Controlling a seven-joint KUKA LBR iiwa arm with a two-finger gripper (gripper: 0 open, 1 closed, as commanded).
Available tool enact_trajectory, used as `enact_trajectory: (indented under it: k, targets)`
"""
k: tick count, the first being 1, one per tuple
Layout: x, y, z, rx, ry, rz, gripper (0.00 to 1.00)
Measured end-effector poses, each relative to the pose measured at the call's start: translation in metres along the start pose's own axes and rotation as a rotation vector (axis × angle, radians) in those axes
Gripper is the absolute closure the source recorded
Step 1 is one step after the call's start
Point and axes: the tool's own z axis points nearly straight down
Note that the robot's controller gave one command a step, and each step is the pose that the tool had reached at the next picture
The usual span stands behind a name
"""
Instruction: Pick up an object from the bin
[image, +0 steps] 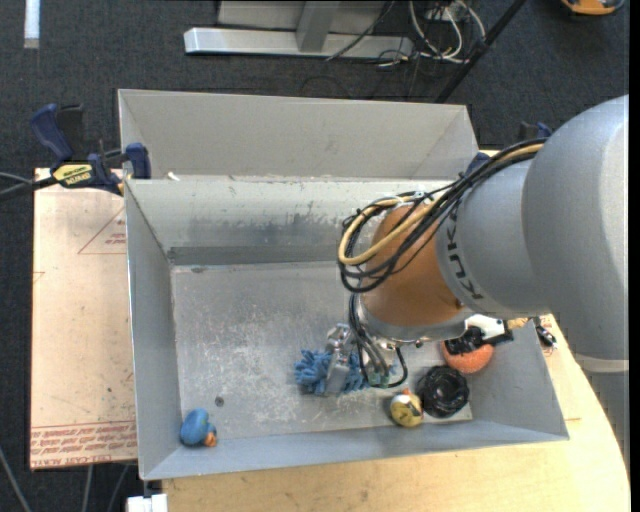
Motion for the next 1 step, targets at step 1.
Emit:
enact_trajectory:
  k: [1]
  targets:
    - [0.0, 0.0, 0.0, 0.0, 0.0, 0.0, 1.0]
